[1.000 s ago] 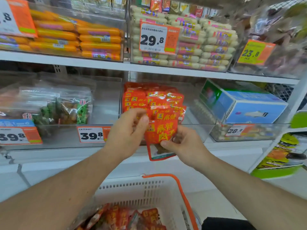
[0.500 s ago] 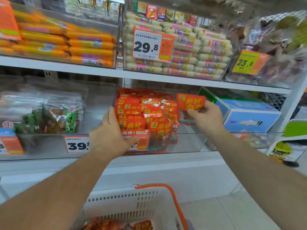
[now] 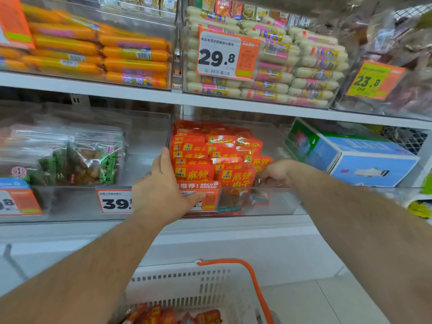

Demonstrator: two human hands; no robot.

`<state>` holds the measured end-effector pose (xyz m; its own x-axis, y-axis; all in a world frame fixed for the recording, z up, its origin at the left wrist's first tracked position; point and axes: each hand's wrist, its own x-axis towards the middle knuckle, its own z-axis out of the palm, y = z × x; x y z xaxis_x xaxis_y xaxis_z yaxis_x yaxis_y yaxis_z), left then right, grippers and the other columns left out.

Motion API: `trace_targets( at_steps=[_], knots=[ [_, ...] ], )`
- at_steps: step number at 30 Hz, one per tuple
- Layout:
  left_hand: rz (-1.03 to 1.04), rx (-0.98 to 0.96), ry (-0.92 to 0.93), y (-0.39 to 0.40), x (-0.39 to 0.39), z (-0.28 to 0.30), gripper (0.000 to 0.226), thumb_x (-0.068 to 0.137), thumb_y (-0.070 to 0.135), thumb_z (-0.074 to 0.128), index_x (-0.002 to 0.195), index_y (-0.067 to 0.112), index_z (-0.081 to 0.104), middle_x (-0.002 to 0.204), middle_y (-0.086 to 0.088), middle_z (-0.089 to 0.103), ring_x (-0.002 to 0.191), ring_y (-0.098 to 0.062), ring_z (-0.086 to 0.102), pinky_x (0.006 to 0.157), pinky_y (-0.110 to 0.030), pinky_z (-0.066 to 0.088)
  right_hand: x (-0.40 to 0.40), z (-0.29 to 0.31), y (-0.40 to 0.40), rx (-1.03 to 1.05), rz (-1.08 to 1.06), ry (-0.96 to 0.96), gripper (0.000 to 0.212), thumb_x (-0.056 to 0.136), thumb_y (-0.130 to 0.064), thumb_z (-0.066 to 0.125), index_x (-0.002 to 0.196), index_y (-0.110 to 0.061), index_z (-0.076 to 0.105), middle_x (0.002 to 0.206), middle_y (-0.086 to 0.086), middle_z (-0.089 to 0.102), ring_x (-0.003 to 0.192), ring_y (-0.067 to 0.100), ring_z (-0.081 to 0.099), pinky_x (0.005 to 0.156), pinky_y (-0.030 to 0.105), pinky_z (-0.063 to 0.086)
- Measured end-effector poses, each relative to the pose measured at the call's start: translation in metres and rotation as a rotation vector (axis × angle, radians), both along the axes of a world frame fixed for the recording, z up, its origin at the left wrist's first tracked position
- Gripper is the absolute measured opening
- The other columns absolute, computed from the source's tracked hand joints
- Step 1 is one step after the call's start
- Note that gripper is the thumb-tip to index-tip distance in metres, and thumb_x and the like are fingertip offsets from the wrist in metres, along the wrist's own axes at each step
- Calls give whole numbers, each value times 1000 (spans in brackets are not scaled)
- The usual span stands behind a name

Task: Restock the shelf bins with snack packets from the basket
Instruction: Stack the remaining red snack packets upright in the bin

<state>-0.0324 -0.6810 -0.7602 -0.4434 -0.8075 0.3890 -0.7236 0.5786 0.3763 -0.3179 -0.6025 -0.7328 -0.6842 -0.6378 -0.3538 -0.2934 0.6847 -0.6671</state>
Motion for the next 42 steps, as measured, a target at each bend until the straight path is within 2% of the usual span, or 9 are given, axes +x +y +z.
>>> trace_targets(
  at_steps=[7,12,16,20,22,27,31,36,42],
  knots=[
    [-9,28,-12,1,0,1,119,59,82,66,147,23,13,144,0,43,116,-24,59,91,-45,51,-3,-10,-4,25,41,113,10,91,-11,67,81,-10,64,99,14,69,88,24,65,84,34,52],
    [-69,107,1,0,3,6,118,56,80,70,145,26,14,140,1,45,115,-25,59,97,-48,49,18,7,8,37,-23,373,13,91,-18,65,91,-4,64,86,9,62,74,20,56,63,30,48],
    [-208,330,156,-1,14,24,111,57,64,81,143,29,21,144,-2,37,128,-28,48,106,-52,41,50,12,21,-329,-241,583,45,90,-10,57,134,-5,52,131,12,55,114,29,56,91,34,45],
    [-370,-110,211,27,39,27,91,69,49,71,143,13,34,141,-7,38,125,-28,47,104,-47,41,106,-2,41,-878,-77,978,26,83,-9,57,107,-3,59,111,16,53,102,23,51,87,32,41],
    [-477,-31,96,48,59,16,72,72,49,63,135,16,45,128,-2,51,114,-23,54,98,-42,43,139,-27,49,-980,178,1018,20,79,-11,56,97,-3,59,98,16,55,94,22,48,81,29,39],
    [-604,292,-559,68,97,-32,47,87,44,58,132,33,47,127,16,55,113,-9,54,99,-31,36,205,-126,56,-641,579,727,24,79,-22,49,88,-5,63,85,8,60,77,17,53,62,27,38],
    [-575,453,-645,63,115,-67,41,82,48,53,119,33,56,120,6,61,109,-19,58,93,-35,47,226,-207,60,-163,643,488,13,81,-23,51,83,-14,60,85,7,62,82,31,61,64,33,41],
    [-592,547,-727,60,118,-93,18,88,39,58,80,24,50,84,4,56,77,-19,55,70,-32,47,258,-291,89,284,473,49,20,86,-18,54,67,-23,51,66,-4,54,65,18,55,55,28,42],
    [-621,622,-869,53,111,-107,27,91,39,56,111,22,62,107,4,63,95,-19,59,81,-32,50,310,-341,102,319,412,-150,27,71,-52,74,74,-30,60,73,-13,58,78,13,58,58,19,44]
  ],
)
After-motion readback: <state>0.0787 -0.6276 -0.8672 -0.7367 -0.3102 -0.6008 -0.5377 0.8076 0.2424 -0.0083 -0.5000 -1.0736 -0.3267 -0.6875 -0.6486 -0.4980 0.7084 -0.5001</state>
